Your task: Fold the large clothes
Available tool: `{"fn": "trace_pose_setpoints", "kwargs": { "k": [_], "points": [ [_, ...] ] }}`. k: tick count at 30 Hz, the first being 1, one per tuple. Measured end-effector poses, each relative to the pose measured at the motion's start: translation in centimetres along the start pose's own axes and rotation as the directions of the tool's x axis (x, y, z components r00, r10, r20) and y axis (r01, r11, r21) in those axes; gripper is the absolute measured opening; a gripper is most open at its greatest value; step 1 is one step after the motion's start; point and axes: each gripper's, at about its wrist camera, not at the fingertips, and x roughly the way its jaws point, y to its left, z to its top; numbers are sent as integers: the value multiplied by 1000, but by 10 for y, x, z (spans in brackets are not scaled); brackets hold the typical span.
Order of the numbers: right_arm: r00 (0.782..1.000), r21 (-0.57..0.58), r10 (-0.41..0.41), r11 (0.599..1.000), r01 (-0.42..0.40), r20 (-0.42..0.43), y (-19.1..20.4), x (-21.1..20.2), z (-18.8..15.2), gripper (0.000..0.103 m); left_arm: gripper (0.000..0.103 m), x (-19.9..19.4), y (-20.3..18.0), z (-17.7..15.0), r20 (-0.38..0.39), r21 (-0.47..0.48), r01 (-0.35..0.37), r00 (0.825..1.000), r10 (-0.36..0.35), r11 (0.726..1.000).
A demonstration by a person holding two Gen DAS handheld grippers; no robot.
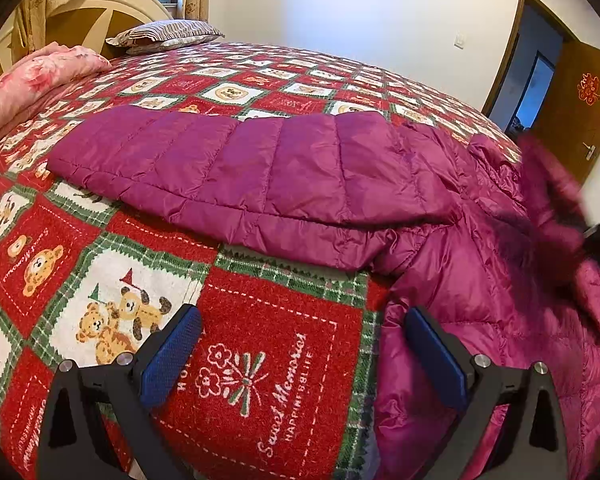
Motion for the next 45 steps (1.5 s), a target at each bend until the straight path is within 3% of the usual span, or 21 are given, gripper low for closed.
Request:
{"fn": "trace_pose_setpoints", "kwargs": {
  "k": [1,2,4,7,9,10,11,14,16,21,24,28,29,31,34,37,41,45],
  "points": [
    [1000,1,-19,1000,19,-21,1,10,-4,31,102,0,0,0,2,-1,2,1000,-2,1000],
    [999,-3,-28,1000,28,-34,0,12,-5,55,102,-1,1,-1,4,-1,3,1000,-3,1000],
    [998,-14,-39,999,38,-53,0,15,-8,83,102,-1,2,-1,7,-2,6,1000,-6,1000],
    [1000,-28,-2,1000,2,-19,3,-3,-5,83,102,-1,2,-1,11,-3,9,1000,-9,1000],
    [999,-35,30,999,-29,17,-1,-21,1,70,102,-1,2,-1,11,-2,9,1000,-9,1000],
    [998,-41,40,998,-37,57,-6,-35,5,55,102,-1,3,-2,11,-2,9,1000,-9,1000],
    [995,-41,27,999,-23,98,-15,-50,10,50,102,-1,2,-2,11,-3,9,1000,-9,1000],
    [982,32,-47,999,41,185,-62,-82,20,50,102,-1,2,-2,12,-4,10,1000,-10,1000],
    [966,120,-151,985,128,210,-108,-95,26,50,102,-1,2,-1,12,-3,10,1000,-10,1000],
    [921,253,-359,915,315,152,-188,-88,23,50,102,-1,2,-1,10,-1,6,1000,-6,1000],
    [933,300,-358,895,330,40,-207,-62,16,50,102,-1,2,-1,7,3,-1,1000,1,1000],
    [961,273,-275,923,270,-20,-185,-25,0,54,102,0,0,-1,3,10,-11,1000,11,1000],
    [961,242,-276,931,273,-21,-176,-19,-1,64,102,1,-1,-1,2,12,-15,1000,15,1000],
    [947,140,-321,937,319,-11,-153,-7,-4,74,102,1,-4,0,-2,22,-30,1000,30,999],
    [925,65,-380,923,379,12,-142,-1,-11,75,102,2,-8,1,-16,38,-55,998,55,998],
    [930,70,-368,928,366,13,-149,-2,-12,78,102,-10,-18,11,-11,65,-91,996,92,994],
    [924,62,-381,923,379,23,-147,-3,-15,78,102,-43,-54,36,93,90,-22,996,14,996],
    [921,60,-388,921,386,32,-145,-2,-15,78,102,-42,-110,64,110,135,26,993,-41,991]
  ]
}}
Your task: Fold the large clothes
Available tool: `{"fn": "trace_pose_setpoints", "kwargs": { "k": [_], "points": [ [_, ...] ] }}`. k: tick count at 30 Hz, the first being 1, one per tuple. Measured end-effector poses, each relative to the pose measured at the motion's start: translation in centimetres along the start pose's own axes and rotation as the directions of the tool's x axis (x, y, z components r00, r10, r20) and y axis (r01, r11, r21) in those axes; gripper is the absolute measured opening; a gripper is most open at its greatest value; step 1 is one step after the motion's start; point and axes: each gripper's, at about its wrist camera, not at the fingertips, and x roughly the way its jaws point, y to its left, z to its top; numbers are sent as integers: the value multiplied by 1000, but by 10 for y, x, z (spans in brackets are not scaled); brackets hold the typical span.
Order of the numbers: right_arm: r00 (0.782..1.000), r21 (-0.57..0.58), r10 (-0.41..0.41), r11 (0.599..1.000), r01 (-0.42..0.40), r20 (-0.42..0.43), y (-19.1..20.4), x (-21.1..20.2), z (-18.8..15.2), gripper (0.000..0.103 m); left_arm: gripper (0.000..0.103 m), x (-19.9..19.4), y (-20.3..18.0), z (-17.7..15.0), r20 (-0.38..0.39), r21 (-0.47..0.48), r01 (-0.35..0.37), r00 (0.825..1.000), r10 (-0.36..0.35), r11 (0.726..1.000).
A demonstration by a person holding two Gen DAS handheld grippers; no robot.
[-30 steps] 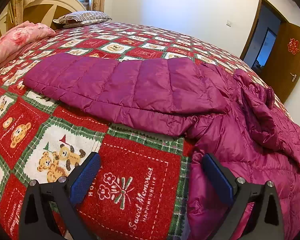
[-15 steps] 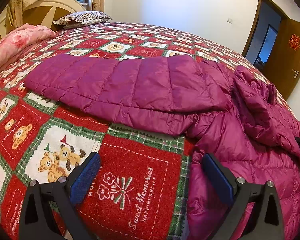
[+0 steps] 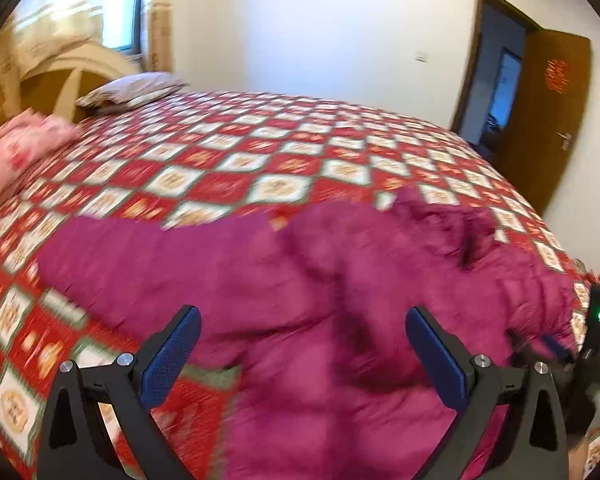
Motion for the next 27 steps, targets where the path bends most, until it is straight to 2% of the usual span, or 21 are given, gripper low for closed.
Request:
{"fn": "trace_pose_setpoints", "kwargs": {
  "k": [2,4,6,8,10,11,17,24,26,27],
  "points": [
    [1000,4,3,1000,-3,2,0,0,0,78,102,17,-25,6,-7,14,-49,999,49,999],
    [1000,5,2,1000,-2,6,1,-1,-1,79,102,37,-41,6,-40,20,-47,998,47,999],
    [1000,4,-1,1000,1,7,1,-1,-1,79,102,56,-50,-4,-66,37,-82,994,84,996],
    [1000,5,1,1000,-1,8,1,-1,-1,80,102,82,-57,-24,-125,78,-143,980,152,987],
    [1000,11,21,1000,-21,13,1,-2,-2,83,102,101,-54,-40,-186,100,-148,969,165,984],
    [1000,11,26,1000,-26,13,1,-2,-2,84,102,99,-51,-37,-173,82,-147,972,159,986],
    [1000,4,26,1000,-26,13,3,0,-2,88,102,98,-56,-37,-158,119,-186,966,204,975],
    [999,9,32,999,-32,17,3,0,-2,89,102,83,-51,-26,-139,94,-171,973,183,981],
    [999,11,35,999,-35,19,3,0,-2,89,102,64,-33,-16,-86,-5,-100,991,99,995],
    [999,12,36,999,-37,20,3,0,-2,89,102,50,-14,-8,-36,-90,-30,999,27,995]
  ]
}}
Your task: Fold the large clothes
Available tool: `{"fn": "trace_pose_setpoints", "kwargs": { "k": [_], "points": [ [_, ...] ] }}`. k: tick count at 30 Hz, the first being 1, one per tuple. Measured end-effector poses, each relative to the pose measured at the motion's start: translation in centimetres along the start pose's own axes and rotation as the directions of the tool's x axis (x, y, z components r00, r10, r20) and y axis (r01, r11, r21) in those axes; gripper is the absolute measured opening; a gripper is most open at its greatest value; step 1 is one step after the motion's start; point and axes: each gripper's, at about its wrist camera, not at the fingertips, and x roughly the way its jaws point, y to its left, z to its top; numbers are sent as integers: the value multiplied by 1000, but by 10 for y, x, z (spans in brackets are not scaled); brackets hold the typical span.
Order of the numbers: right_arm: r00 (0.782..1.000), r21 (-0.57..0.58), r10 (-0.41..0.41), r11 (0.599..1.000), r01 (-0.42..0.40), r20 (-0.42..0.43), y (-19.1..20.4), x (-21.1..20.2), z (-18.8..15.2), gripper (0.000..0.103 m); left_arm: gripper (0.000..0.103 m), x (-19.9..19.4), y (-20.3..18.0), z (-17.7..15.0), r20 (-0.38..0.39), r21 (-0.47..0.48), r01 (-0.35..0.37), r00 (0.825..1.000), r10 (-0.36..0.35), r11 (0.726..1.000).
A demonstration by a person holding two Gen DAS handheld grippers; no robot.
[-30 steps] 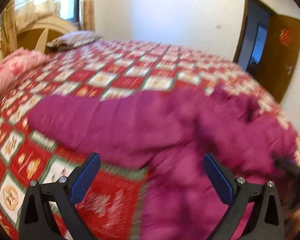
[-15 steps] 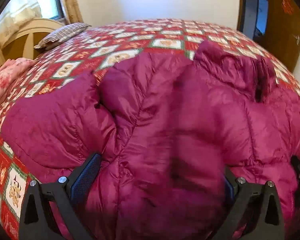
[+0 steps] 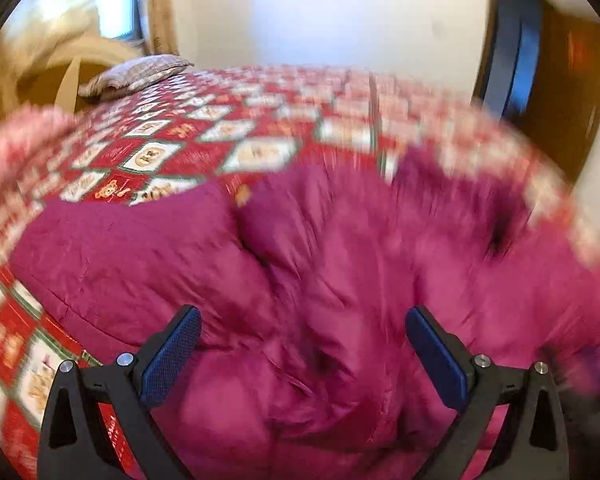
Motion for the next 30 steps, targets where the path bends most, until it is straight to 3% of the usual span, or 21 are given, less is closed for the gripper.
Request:
{"fn": "trace_pose_setpoints", "kwargs": {
  "k": [3,7,10,12,14,16,17,19,21,24,27,28,30],
  "points": [
    [1000,1,1,1000,-1,1,0,1,0,89,102,-23,53,26,83,-189,144,988,-131,971],
    [1000,2,3,1000,-3,2,0,0,0,90,102,-34,130,58,112,-336,100,992,-66,936],
    [1000,3,4,1000,-4,3,0,1,0,90,102,-22,199,68,35,-437,2,999,15,899],
    [1000,3,4,1000,-4,3,0,0,0,90,102,-12,249,68,-8,-539,-64,997,71,840],
    [1000,1,2,1000,-2,3,0,1,0,90,102,-2,288,62,-51,-623,-176,981,186,762],
    [1000,0,1,1000,-1,2,0,1,0,90,102,16,305,56,-124,-636,-257,965,233,728],
    [1000,0,1,1000,-1,3,0,1,0,90,102,38,315,49,-208,-641,-302,953,220,706],
    [1000,0,1,1000,-1,3,0,1,0,90,102,55,315,46,-264,-616,-351,935,236,705],
    [1000,-1,0,1000,0,2,1,1,0,90,102,62,293,52,-260,-530,-414,910,322,740],
    [1000,0,1,1000,-1,3,1,1,0,90,102,74,278,54,-292,-451,-458,887,358,766],
    [1000,-1,1,1000,-1,4,1,1,0,90,100,75,283,52,-273,-443,-455,889,367,772],
    [1000,0,1,1000,-1,4,0,1,0,90,96,74,283,51,-266,-442,-458,888,376,771],
    [1000,0,1,1000,-1,3,1,1,-1,90,60,63,285,50,-241,-444,-470,883,403,763]
  ]
}}
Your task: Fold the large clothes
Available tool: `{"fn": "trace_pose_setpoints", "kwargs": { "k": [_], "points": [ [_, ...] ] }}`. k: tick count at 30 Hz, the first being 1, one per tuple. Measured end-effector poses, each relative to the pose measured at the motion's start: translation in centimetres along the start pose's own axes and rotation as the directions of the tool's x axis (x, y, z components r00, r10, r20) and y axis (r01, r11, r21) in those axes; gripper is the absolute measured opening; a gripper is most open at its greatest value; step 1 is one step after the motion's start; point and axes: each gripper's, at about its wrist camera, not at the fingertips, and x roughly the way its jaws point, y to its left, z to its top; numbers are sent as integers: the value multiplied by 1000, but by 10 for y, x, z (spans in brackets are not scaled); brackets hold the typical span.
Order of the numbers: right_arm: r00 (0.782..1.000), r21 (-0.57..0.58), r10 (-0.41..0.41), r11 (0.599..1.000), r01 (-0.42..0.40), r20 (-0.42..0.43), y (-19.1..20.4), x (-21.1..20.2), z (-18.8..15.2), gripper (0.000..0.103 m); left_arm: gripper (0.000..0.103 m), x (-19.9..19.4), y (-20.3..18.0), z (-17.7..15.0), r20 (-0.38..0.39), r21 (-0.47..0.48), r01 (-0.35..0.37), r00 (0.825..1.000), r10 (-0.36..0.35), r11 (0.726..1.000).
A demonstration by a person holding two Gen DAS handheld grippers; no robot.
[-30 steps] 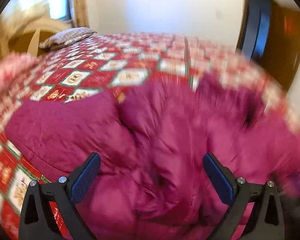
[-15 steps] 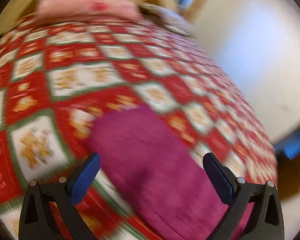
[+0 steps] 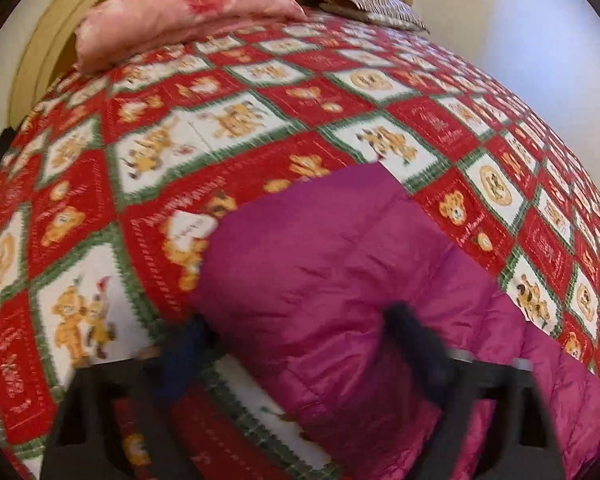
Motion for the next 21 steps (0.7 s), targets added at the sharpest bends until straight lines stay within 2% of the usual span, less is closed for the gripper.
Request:
{"fn": "trace_pose_setpoints", "kwargs": {
  "k": [1,2,3,4,6,8,11,13,14,15,17,18,19,20,21],
  "points": [
    [1000,0,0,1000,0,0,0,0,0,90,33,-5,6,2,20,-13,40,999,-40,999],
    [1000,0,0,1000,0,0,0,0,0,90,19,-8,12,6,25,-23,110,994,-109,994],
    [1000,0,1,1000,-1,0,0,0,0,90,10,-11,17,8,17,-49,231,973,-231,972],
    [1000,1,2,1000,-2,1,0,0,0,90,10,-15,18,10,17,-62,280,960,-279,958],
    [1000,1,4,1000,-4,3,0,0,0,90,10,-35,11,14,89,-27,308,948,-305,951],
    [1000,2,4,1000,-4,3,0,0,0,90,10,-59,-4,13,157,41,333,929,-335,942],
    [1000,7,9,1000,-9,4,0,0,0,90,10,-104,-42,2,205,174,413,873,-443,894],
    [1000,12,15,1000,-15,6,-1,0,0,90,10,-142,-74,-18,221,307,462,816,-535,832],
    [1000,15,18,1000,-18,7,-2,0,0,90,10,-161,-90,-32,220,377,483,782,-583,790],
    [1000,17,21,1000,-21,7,-2,0,0,90,10,-182,-109,-52,207,457,504,741,-639,732],
    [1000,19,23,1000,-23,8,-3,0,0,91,10,-208,-137,-87,155,569,527,685,-712,631],
    [1000,21,25,999,-25,8,-3,0,0,91,10,-216,-153,-110,115,617,532,668,-735,580],
    [1000,23,27,999,-27,9,-3,0,0,91,10,-221,-169,-134,74,663,526,662,-746,533],
    [1000,26,30,999,-30,10,-4,0,0,91,10,-221,-175,-149,59,687,516,663,-747,512],
    [999,29,34,999,-35,11,-5,0,0,91,10,-219,-186,-172,37,720,494,673,-739,486]
  ]
}}
